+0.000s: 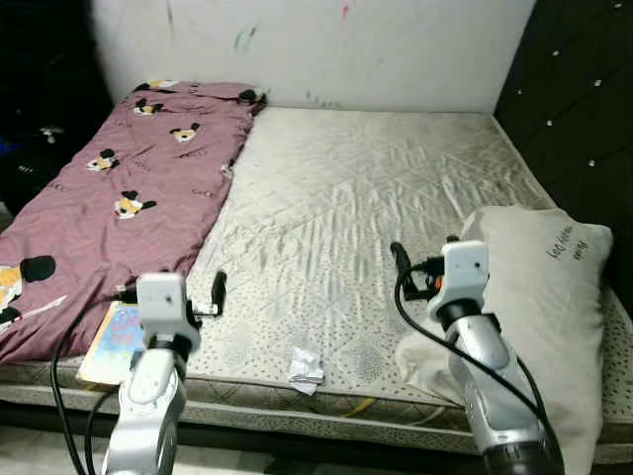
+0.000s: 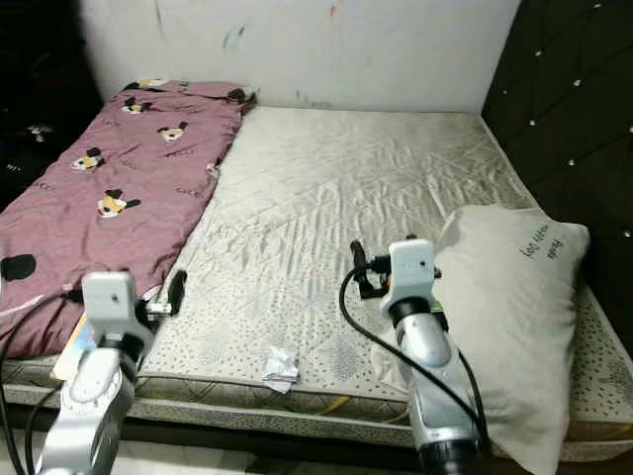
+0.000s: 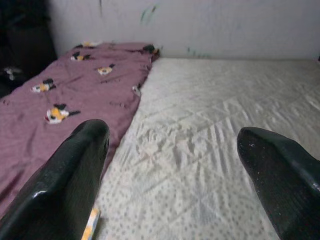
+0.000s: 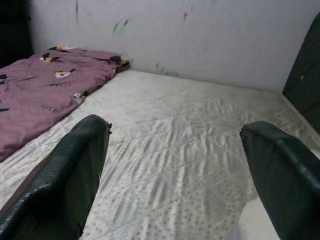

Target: Clean up the room

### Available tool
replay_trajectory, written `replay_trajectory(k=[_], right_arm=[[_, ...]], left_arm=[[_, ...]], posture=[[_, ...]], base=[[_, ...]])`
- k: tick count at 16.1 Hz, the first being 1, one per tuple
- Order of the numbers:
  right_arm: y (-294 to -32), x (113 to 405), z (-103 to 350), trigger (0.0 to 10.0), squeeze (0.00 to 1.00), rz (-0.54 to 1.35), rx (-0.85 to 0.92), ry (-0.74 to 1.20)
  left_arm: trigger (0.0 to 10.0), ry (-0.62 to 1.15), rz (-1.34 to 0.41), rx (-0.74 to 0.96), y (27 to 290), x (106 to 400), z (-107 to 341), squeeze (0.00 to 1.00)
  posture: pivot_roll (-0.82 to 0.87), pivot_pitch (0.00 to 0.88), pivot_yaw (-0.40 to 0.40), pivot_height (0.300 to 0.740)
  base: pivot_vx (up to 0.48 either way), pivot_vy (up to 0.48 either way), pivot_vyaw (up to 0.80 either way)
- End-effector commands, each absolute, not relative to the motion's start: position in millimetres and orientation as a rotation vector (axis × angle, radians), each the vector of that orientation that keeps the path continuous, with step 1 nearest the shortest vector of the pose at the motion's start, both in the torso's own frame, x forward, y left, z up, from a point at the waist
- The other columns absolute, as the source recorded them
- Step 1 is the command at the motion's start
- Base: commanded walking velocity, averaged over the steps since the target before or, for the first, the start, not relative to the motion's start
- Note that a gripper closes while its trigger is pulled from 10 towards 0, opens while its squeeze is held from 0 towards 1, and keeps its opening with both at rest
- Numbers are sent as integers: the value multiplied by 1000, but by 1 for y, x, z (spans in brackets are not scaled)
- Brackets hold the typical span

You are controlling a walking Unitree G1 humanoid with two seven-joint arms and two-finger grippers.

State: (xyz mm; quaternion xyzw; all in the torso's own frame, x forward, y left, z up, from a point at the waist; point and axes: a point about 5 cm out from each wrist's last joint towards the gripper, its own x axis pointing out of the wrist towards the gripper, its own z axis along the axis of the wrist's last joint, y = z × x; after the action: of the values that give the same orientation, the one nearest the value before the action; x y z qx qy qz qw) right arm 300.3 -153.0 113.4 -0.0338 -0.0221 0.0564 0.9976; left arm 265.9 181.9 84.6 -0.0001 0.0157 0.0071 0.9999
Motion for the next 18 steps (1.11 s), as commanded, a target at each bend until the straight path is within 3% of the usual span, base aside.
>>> replay_trajectory(k=[1, 5, 18], right_arm=[[-152, 298, 118, 10000, 0, 119, -74, -57], [-152, 290, 107, 10000, 0, 135, -58, -7], [-143, 281, 109, 10000, 0, 155, -58, 4]], left_arm=[[10000, -3, -4, 10, 178, 267, 92, 0], [10000, 6, 19, 8, 184, 264, 90, 0], [10000, 43, -4, -17, 174, 250, 86, 0]], posture=[[39, 0, 5, 740], [33, 0, 3, 740], [34, 0, 10, 740]], base=[[0, 0, 0], [0, 0, -511], [0, 0, 0]])
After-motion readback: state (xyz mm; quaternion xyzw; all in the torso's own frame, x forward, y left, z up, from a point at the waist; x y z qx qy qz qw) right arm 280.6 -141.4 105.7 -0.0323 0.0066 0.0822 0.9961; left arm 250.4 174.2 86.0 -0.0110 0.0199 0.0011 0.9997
